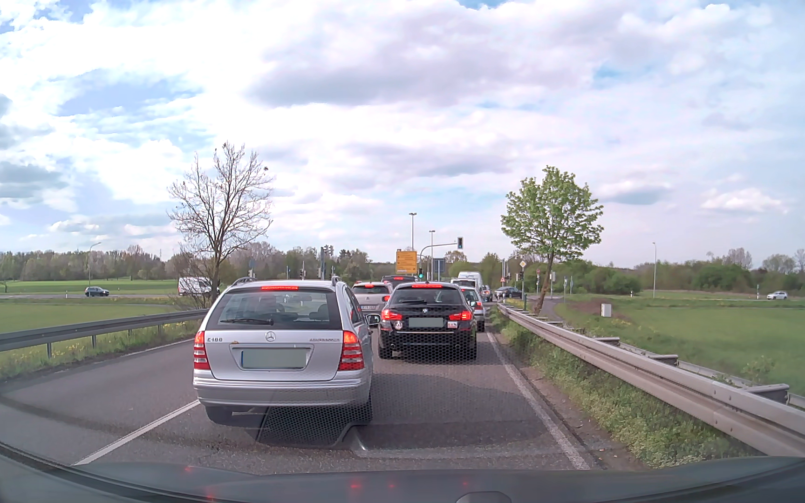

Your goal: Follow the waypoints while adhering to traffic rules and regulations

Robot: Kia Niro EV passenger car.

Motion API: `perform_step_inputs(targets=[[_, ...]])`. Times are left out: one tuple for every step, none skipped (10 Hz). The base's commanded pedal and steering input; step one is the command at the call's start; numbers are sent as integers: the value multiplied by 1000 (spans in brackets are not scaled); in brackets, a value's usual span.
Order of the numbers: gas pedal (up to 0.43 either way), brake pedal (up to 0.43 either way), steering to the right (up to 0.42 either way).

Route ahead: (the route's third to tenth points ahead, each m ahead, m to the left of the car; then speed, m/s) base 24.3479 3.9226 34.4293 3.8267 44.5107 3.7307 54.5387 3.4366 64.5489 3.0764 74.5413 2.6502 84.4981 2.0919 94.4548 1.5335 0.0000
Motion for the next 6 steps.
perform_step_inputs(targets=[[0,280,-10],[0,280,-10],[0,280,-10],[0,287,-10],[0,287,-10],[0,280,-10]])
